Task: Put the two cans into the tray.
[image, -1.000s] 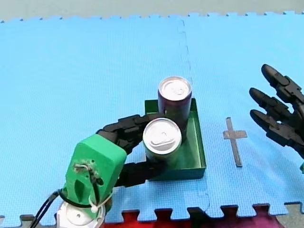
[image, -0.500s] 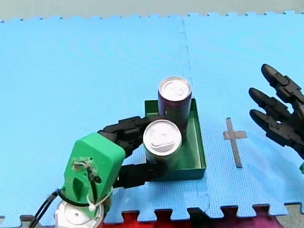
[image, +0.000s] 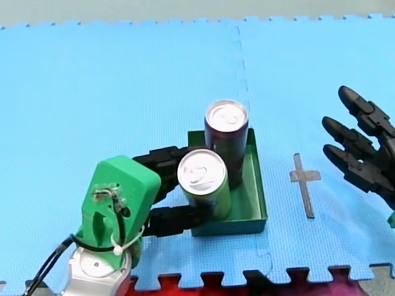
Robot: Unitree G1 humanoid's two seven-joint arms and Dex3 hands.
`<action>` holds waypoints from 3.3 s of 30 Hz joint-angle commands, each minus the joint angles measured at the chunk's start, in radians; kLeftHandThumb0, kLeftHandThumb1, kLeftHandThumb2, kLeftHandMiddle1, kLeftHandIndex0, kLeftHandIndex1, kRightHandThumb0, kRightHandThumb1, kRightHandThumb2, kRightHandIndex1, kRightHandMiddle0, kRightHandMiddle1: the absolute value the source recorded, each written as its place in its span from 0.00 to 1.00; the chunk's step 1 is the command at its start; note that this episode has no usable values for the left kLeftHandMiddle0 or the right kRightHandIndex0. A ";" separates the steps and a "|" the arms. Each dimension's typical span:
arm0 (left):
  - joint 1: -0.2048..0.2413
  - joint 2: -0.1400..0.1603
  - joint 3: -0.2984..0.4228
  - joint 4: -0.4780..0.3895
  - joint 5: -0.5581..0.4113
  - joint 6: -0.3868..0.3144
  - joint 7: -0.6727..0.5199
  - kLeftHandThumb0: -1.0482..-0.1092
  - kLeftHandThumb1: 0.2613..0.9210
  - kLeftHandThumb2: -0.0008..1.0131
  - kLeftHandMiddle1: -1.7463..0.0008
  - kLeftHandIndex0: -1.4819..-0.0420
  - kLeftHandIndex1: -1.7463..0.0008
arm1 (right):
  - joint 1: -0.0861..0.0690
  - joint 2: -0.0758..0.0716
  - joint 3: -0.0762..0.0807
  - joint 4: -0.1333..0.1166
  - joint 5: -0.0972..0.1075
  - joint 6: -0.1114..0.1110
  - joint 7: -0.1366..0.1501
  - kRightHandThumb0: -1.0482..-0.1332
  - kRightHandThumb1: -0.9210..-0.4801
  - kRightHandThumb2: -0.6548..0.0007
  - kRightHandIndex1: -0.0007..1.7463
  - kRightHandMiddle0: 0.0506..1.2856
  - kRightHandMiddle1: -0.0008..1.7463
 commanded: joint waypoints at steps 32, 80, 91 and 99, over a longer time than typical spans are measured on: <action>-0.054 0.048 -0.052 -0.106 0.121 0.150 0.013 0.69 0.76 0.00 1.00 0.14 1.00 | -0.002 0.011 -0.009 0.032 0.003 -0.041 0.012 0.00 0.00 0.67 0.00 0.19 0.00; -0.029 0.070 -0.010 -0.118 0.072 0.113 -0.028 0.69 0.76 0.00 1.00 0.14 1.00 | -0.012 0.009 -0.033 0.065 0.011 -0.054 0.046 0.00 0.00 0.69 0.00 0.19 0.00; 0.003 0.073 0.048 -0.165 -0.033 0.116 -0.081 0.69 0.76 0.00 1.00 0.14 1.00 | -0.011 0.010 -0.028 0.067 0.004 -0.054 0.043 0.00 0.00 0.68 0.00 0.19 0.00; 0.029 0.091 0.061 -0.233 -0.077 0.111 -0.104 0.69 0.76 0.00 1.00 0.15 1.00 | -0.013 0.006 -0.019 0.079 -0.010 -0.059 0.034 0.00 0.00 0.67 0.00 0.19 0.00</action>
